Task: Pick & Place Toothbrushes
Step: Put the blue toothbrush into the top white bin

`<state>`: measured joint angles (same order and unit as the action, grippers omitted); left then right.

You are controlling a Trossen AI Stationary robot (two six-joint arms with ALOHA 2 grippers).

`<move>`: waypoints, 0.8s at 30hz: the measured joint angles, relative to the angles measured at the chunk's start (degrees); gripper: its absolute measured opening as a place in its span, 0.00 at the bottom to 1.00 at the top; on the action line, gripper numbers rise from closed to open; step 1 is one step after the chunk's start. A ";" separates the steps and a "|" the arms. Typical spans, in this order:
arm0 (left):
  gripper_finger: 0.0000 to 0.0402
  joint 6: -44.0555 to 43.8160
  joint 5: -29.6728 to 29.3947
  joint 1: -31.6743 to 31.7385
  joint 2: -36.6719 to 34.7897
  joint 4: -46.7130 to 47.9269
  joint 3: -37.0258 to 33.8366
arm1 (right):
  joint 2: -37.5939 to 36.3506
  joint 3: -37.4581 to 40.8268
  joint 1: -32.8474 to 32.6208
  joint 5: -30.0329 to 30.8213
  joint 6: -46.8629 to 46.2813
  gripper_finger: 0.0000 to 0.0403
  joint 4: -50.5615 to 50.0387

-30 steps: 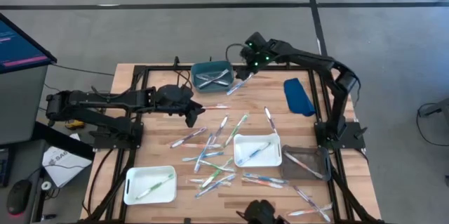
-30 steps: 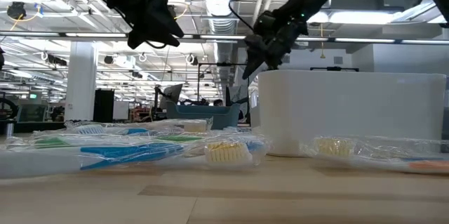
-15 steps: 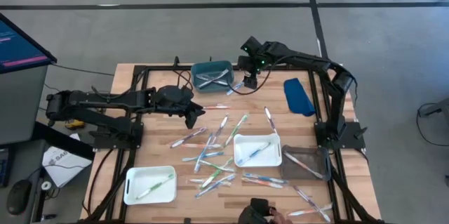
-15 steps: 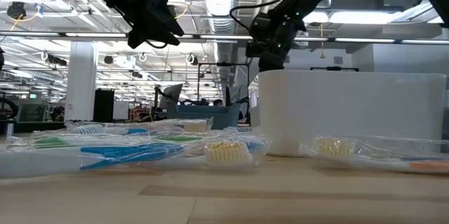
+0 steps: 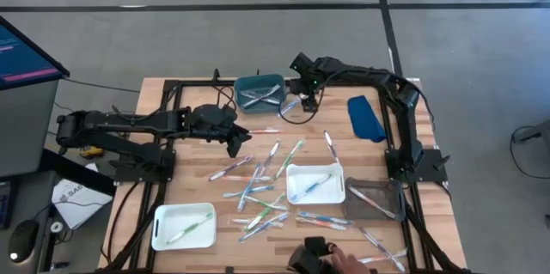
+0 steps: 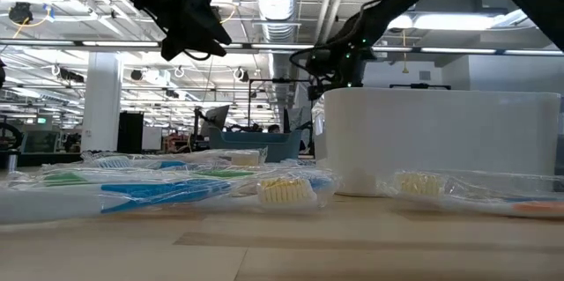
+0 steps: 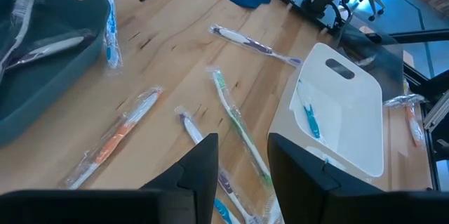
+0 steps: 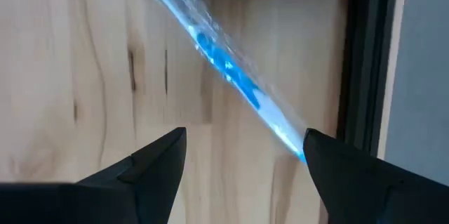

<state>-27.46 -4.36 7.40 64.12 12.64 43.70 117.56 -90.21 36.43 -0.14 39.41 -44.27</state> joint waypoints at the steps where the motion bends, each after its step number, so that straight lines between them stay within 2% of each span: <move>1: 0.29 -0.04 0.00 0.00 0.00 -0.02 -0.01 | 0.02 0.00 0.31 0.02 -0.21 0.70 0.96; 6: 0.29 -0.42 0.00 0.00 0.00 -0.04 -0.02 | -0.05 -0.02 1.64 0.43 -0.37 0.70 3.80; 13: 0.29 -0.44 -0.07 0.00 0.00 -0.13 -0.02 | 2.66 -0.31 1.80 0.18 -1.66 0.70 -0.81; 24: 0.29 -0.42 -0.09 0.00 0.00 -0.35 -0.02 | 5.57 -1.46 1.23 0.02 -1.48 0.70 0.77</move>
<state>-27.88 -4.45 7.40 64.12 12.29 43.68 123.13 -91.68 37.66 -0.12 37.93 -43.50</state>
